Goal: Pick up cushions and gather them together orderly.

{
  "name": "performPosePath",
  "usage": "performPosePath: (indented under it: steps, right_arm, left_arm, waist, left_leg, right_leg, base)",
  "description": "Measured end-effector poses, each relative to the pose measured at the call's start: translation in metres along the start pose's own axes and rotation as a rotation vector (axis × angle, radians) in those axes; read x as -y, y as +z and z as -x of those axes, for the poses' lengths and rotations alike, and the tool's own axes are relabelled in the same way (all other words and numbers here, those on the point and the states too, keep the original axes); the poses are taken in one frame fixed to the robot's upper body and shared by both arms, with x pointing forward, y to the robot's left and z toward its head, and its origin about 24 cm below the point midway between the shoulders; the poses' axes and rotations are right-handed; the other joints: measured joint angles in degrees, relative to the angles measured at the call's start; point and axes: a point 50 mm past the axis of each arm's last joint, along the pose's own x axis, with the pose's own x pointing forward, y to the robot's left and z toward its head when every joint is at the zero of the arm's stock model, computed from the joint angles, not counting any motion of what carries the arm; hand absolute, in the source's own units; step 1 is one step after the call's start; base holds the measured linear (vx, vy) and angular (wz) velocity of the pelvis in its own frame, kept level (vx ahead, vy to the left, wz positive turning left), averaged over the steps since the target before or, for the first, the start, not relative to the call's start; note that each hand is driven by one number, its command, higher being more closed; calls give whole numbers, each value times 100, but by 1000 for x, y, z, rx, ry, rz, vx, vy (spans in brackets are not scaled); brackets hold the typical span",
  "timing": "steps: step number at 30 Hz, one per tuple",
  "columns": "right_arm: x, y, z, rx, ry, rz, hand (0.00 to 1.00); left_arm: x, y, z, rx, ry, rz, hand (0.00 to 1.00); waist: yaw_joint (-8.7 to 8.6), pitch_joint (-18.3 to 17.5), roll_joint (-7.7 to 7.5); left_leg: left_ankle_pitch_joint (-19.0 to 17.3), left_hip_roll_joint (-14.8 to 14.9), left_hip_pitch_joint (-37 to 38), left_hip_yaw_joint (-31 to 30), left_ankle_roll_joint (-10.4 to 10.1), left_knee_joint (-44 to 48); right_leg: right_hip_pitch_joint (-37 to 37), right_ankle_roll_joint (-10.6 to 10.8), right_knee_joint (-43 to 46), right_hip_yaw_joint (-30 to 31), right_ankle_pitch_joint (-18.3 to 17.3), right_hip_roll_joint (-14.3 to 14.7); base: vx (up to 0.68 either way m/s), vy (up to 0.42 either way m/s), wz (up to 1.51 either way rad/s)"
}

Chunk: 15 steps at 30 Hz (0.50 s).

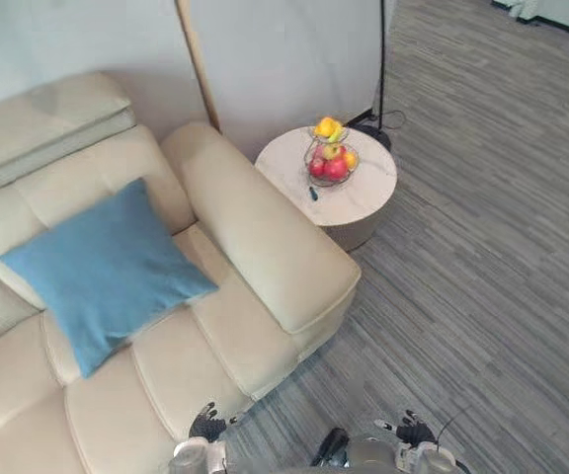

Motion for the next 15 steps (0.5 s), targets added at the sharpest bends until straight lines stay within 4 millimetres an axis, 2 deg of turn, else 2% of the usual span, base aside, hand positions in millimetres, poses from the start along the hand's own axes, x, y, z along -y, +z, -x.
performPosePath:
  steps: [1, 2, 4, 5, 6, 7, 8, 9, 10, 11, 13, 15]
  right_arm:
    - [1, 2, -1, 3, -2, -2, 0]
    - [1, 0, -1, -10, -4, -9, 0]
    - [2, -3, -1, -25, -9, -12, 0]
    - [2, -3, -1, -24, -10, -14, 0]
    - [2, -2, -1, -19, -12, -16, 0]
    - [3, -2, -1, -20, -13, -16, 0]
    - [2, -3, 0, -18, -12, -20, 0]
    - [2, -3, 0, -17, -12, -20, 0]
    - [-3, -3, 0, -15, -1, -26, 0]
    - [-10, -5, 1, -18, 13, -35, 0]
    - [-13, -6, 2, -13, 21, -44, 0]
    - [-16, -4, 1, -8, 28, -46, 0]
  left_arm:
    - [-1, 2, 0, 10, 4, 4, 0]
    - [-2, 5, 0, 23, 6, 15, 0]
    - [-3, 3, 0, 19, 13, 36, 0]
    - [-3, 1, 1, 16, 14, 39, 0]
    - [-1, 3, 1, 30, 22, 91, 0]
    - [0, 3, 1, 31, 22, 110, 0]
    - [1, 1, 2, 25, 27, 139, 0]
    - [1, 0, 2, 22, 29, 148, 0]
    - [-2, 1, 2, 28, 37, 162, 0]
    - [-6, 3, 2, 39, 52, 180, 0]
    - [-10, 3, 2, 33, 65, 185, 0]
    - [-12, -1, 3, 15, 74, 183, 0]
  waist:
    - [22, 8, 27]
    - [44, 67, -41]
    - [113, 87, -48]
    - [116, 87, -36]
    - [175, 123, 21]
    - [229, 124, 66]
    - [266, 114, 99]
    - [278, 84, 101]
    - [316, 71, 54]
    - [352, 35, -78]
    - [383, 6, -182]
    - [390, -2, -183]
  left_leg:
    - [-149, -176, -172, -347, -129, 62]
    - [-360, -644, -448, -976, -351, -145]
    - [-487, -1587, -797, -1978, -379, -1124]
    - [-487, -1702, -872, -2179, -379, -1297]
    - [-409, -2118, -1081, -2926, -383, -2003]
    - [-248, -2283, -1167, -3408, -428, -2445]
    - [141, -2370, -1197, -3825, -443, -2712]
    - [243, -2403, -1135, -3933, -370, -2738]
    - [267, -2495, -997, -3930, -131, -2746]
    - [116, -2404, -973, -3497, -61, -2681]
    - [106, -2314, -785, -2984, 79, -2764]
    - [109, -2197, -481, -2601, 85, -3048]
  right_leg:
    - [67, -21, -67, 118, -3, 38]
    - [206, -34, -216, 373, 33, 87]
    - [372, -25, -306, 993, 40, 141]
    - [392, -22, -315, 1083, 40, 143]
    - [397, 10, -330, 1591, 36, 216]
    - [364, 46, -315, 1939, 19, 290]
    - [351, 146, -282, 2347, -31, 376]
    - [342, 180, -279, 2482, -49, 395]
    - [322, 300, -252, 2899, -110, 407]
    - [243, 416, -116, 3174, -132, 379]
    - [151, 571, 18, 3309, -92, 312]
    - [123, 777, 55, 3054, 25, 260]
  base:
    - [109, -144, -126]
    - [101, -50, -118]
    - [167, 4, -150]
    - [231, 109, -181]
    - [147, 119, -175]
    - [223, 182, -235]
    - [151, 130, -164]
    - [273, 185, -163]
    - [372, 218, -145]
    - [383, 208, -139]
    - [294, 127, -113]
    - [182, 54, -106]
